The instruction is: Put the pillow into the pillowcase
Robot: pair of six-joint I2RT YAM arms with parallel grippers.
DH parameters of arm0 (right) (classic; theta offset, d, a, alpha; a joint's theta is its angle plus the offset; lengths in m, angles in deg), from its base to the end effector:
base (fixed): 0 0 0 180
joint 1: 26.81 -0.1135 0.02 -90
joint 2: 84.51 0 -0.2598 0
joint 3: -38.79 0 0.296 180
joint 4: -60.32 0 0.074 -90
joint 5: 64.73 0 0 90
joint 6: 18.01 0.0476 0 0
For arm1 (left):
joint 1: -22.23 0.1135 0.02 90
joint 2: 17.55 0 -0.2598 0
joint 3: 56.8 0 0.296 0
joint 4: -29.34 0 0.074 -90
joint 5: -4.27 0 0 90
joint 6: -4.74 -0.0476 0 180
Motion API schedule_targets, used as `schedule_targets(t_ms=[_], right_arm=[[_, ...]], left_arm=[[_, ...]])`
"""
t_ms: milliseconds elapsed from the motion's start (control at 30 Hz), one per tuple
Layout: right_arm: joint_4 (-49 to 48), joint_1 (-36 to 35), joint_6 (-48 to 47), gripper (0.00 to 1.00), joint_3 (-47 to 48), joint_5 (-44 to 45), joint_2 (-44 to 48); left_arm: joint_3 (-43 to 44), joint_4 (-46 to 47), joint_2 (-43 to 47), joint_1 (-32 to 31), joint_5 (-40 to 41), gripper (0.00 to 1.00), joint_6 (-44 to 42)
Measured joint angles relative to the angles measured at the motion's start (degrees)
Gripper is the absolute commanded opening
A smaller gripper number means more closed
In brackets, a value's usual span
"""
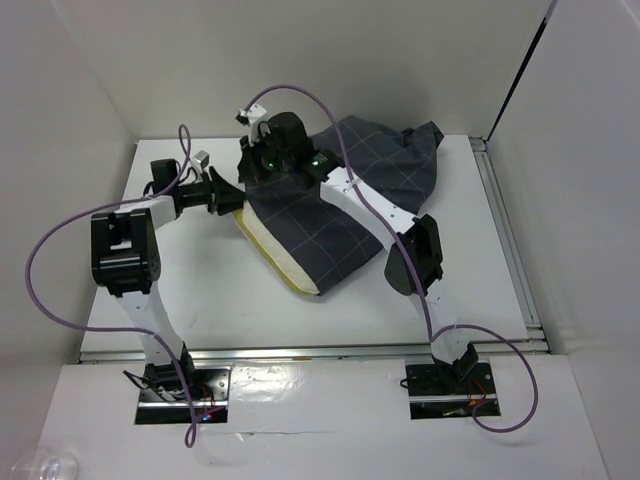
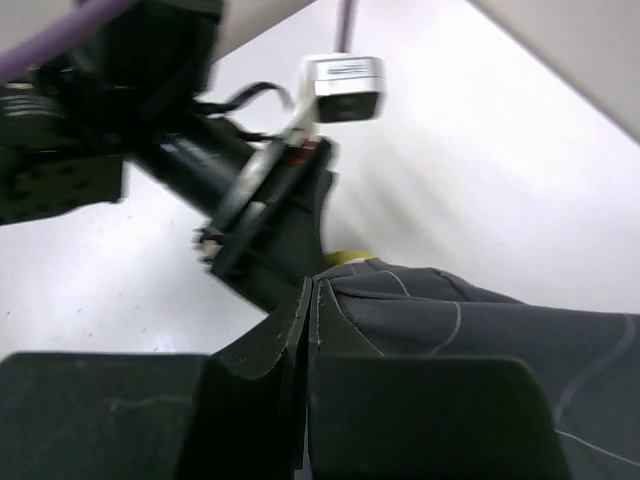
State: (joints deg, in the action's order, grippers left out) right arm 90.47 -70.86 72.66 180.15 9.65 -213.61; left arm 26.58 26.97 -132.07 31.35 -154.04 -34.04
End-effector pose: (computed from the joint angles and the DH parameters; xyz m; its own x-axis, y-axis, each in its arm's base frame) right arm 0.4131 0.4174 0.3412 -0.2308 -0.2076 -0.9506 -0.8511 0.5165 0.0938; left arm 0.4588 0.0289 0.1462 -0.8921 -0.4350 -0.1223 0.0175 0.2373 -0.9713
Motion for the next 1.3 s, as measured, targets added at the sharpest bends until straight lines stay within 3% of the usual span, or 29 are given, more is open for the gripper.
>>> schedule_targets(t_ms=[200, 333, 567, 700, 1000, 1300], right_arm=[[-1.2, 2.9, -0.8, 0.0, 0.0, 0.0, 1.3], [-1.5, 3.9, -1.7, 0.0, 0.0, 0.2, 2.0], [-2.6, 4.9, -2.6, 0.0, 0.6, 1.5, 2.1], [-3.2, 5.1, -3.0, 0.0, 1.3, 2.7, 2.2], [-4.8, 5.3, -3.2, 0.0, 1.7, 5.3, 4.7], [-5.7, 5.4, -3.3, 0.0, 2.6, 7.1, 8.6]], left_arm=[[-1.2, -2.3, 3.6, 1.5, -3.7, 0.51, -4.5], [-1.1, -11.0, 7.4, 1.7, -4.3, 0.51, -13.0], [-4.9, -18.8, 27.3, 4.2, 6.6, 0.52, -23.7], [-6.1, -21.5, 38.8, 4.6, 19.5, 0.51, -29.1], [-16.2, -25.6, 39.3, 2.2, 36.5, 0.51, -36.7], [-18.9, -22.0, 33.7, -0.8, 37.4, 0.51, -37.2]])
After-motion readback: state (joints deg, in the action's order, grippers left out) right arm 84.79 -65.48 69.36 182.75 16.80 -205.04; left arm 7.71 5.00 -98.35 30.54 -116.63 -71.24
